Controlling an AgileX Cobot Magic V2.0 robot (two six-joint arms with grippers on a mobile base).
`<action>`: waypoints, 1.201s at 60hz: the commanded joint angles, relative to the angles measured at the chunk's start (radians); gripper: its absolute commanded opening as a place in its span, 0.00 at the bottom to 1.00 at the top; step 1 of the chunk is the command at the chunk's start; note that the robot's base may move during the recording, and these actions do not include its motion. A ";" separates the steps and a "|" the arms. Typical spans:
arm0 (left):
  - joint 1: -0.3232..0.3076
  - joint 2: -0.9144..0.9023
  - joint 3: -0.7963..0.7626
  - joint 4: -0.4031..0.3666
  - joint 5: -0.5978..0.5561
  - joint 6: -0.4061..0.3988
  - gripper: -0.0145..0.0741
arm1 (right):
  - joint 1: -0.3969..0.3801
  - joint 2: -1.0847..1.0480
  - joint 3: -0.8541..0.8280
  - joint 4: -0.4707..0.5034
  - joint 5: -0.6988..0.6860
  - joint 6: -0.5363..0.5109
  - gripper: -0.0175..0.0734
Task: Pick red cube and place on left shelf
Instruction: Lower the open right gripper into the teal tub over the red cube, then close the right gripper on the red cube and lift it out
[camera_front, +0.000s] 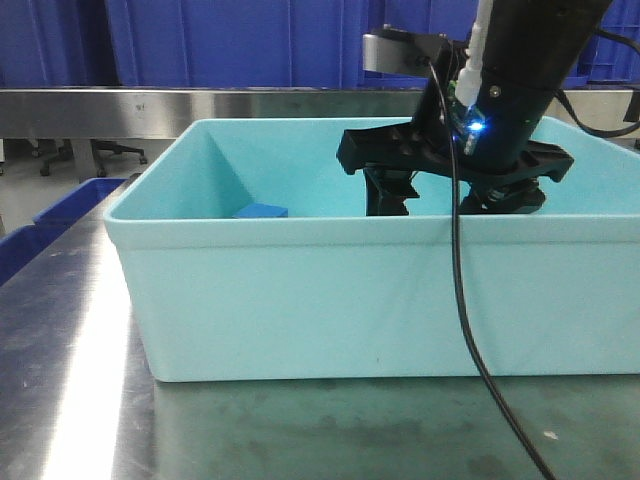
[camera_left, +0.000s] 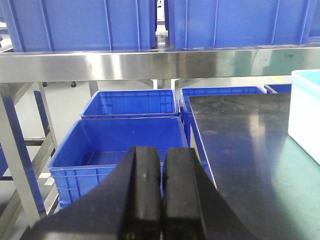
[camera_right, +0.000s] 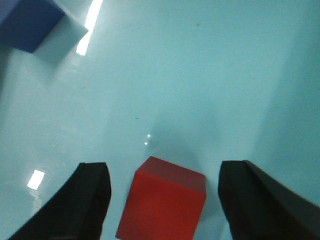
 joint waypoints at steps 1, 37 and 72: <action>-0.001 -0.015 0.025 -0.002 -0.084 0.000 0.28 | 0.000 -0.036 -0.031 0.008 -0.026 0.000 0.81; -0.001 -0.015 0.025 -0.002 -0.084 0.000 0.28 | 0.000 0.008 -0.031 0.008 -0.019 0.000 0.67; -0.001 -0.015 0.025 -0.002 -0.084 0.000 0.28 | -0.002 -0.315 -0.031 -0.053 -0.239 0.000 0.25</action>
